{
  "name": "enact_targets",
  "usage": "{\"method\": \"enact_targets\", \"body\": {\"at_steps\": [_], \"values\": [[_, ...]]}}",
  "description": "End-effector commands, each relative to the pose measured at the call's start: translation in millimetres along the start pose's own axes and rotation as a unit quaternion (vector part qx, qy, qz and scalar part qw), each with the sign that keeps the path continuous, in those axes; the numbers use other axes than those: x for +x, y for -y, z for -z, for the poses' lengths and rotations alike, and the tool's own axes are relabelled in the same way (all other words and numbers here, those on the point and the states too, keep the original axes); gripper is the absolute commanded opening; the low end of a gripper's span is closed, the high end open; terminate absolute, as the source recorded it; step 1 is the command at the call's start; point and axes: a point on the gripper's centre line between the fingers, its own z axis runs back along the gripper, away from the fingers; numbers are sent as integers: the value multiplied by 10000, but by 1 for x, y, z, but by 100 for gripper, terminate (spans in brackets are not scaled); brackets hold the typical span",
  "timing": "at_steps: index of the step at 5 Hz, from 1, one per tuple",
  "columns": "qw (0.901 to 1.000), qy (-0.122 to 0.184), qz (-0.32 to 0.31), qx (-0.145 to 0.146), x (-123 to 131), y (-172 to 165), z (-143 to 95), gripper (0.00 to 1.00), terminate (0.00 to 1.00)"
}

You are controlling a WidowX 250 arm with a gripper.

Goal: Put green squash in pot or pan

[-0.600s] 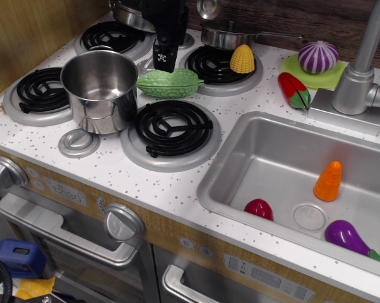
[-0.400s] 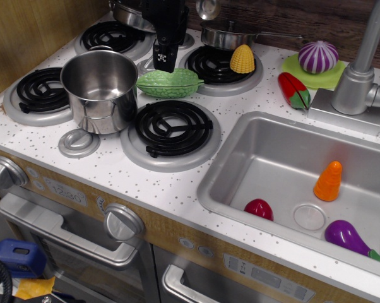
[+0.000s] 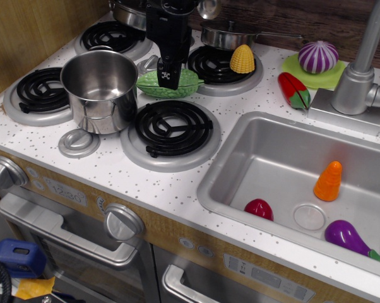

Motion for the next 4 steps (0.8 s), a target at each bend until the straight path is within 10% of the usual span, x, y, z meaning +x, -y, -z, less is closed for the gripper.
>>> {"method": "enact_targets", "body": {"at_steps": [1,4], "values": [[9995,-36,-190,-251,9,7,-1,100,0],[9967,-354,-561,-460,6,-4,23,100,0]]}}
